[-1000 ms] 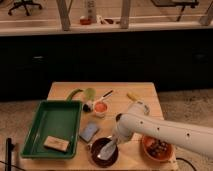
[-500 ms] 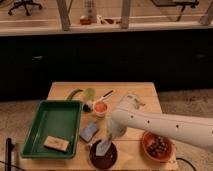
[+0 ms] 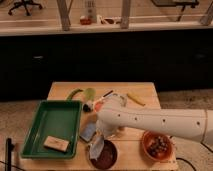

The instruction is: Wipe purple bowl with towel

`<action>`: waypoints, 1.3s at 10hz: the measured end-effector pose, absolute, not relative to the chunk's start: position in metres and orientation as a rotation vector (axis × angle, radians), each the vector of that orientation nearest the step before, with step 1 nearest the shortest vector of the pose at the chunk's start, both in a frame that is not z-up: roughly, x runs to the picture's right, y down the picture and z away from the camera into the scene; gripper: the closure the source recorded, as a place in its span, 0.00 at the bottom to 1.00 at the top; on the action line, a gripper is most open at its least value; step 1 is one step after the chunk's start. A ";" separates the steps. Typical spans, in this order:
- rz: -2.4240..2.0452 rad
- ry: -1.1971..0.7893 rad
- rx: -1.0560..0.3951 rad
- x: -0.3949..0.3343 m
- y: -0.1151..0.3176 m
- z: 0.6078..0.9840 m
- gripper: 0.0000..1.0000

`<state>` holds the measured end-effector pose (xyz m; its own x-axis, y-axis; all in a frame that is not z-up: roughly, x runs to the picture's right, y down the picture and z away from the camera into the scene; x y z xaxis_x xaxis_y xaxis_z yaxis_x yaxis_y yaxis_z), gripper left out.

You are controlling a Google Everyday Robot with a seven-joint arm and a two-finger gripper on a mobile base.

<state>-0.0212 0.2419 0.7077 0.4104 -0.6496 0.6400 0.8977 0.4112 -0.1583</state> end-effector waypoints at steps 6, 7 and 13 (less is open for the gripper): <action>-1.156 -0.581 -0.604 -0.016 0.281 0.671 1.00; -1.145 -0.576 -0.613 -0.004 0.282 0.668 1.00; -1.073 -0.479 -0.619 0.046 0.258 0.677 1.00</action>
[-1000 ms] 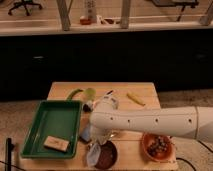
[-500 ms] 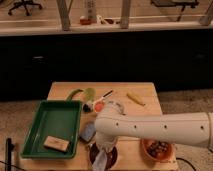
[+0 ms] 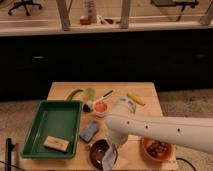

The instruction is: Wipe purple bowl with towel

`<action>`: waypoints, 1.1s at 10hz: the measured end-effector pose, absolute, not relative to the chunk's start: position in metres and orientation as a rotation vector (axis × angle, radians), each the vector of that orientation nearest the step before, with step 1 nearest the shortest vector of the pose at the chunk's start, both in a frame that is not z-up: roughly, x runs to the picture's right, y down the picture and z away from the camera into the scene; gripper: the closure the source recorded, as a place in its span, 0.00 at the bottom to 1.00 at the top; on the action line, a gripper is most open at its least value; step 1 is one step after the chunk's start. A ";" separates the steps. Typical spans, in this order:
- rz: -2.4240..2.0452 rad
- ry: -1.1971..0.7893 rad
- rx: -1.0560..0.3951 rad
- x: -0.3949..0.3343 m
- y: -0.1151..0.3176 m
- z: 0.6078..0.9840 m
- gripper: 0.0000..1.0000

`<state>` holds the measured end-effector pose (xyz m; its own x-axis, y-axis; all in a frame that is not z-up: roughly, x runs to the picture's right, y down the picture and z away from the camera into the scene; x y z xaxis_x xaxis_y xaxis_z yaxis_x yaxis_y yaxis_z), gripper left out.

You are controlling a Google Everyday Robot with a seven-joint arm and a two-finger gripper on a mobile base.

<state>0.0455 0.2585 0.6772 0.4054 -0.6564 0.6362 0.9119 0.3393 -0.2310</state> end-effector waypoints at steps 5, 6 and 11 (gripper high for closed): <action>-1.152 -0.492 -0.602 0.016 0.230 0.706 1.00; -1.188 -0.512 -0.603 -0.001 0.233 0.707 1.00; -1.352 -0.609 -0.616 -0.044 0.282 0.678 1.00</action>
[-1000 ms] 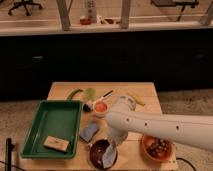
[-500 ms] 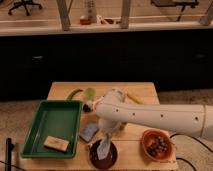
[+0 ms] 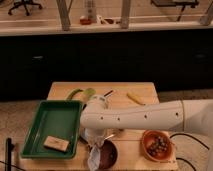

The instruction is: Wipe purple bowl with towel

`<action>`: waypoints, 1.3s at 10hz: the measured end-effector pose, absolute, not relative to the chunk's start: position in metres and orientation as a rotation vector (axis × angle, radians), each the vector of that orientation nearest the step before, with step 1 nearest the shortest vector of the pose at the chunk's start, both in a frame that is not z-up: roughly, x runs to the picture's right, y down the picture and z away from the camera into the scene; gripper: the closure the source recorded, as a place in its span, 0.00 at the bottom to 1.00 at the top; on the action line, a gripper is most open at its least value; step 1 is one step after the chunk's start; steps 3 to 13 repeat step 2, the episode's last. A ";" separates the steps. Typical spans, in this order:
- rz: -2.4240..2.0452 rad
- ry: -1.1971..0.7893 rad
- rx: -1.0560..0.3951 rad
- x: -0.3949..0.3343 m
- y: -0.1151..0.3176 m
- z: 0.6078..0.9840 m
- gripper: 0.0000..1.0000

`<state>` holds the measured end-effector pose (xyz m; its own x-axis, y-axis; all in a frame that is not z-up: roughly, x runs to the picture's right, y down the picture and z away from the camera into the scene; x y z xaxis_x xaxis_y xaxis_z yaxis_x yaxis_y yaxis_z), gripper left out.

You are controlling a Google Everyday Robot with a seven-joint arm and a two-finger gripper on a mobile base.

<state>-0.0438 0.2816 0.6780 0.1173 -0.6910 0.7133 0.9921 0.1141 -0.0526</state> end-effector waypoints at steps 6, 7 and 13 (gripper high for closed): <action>-1.360 -0.615 -0.630 -0.035 0.302 0.663 1.00; -1.360 -0.615 -0.630 -0.035 0.302 0.663 1.00; -1.360 -0.615 -0.630 -0.035 0.302 0.663 1.00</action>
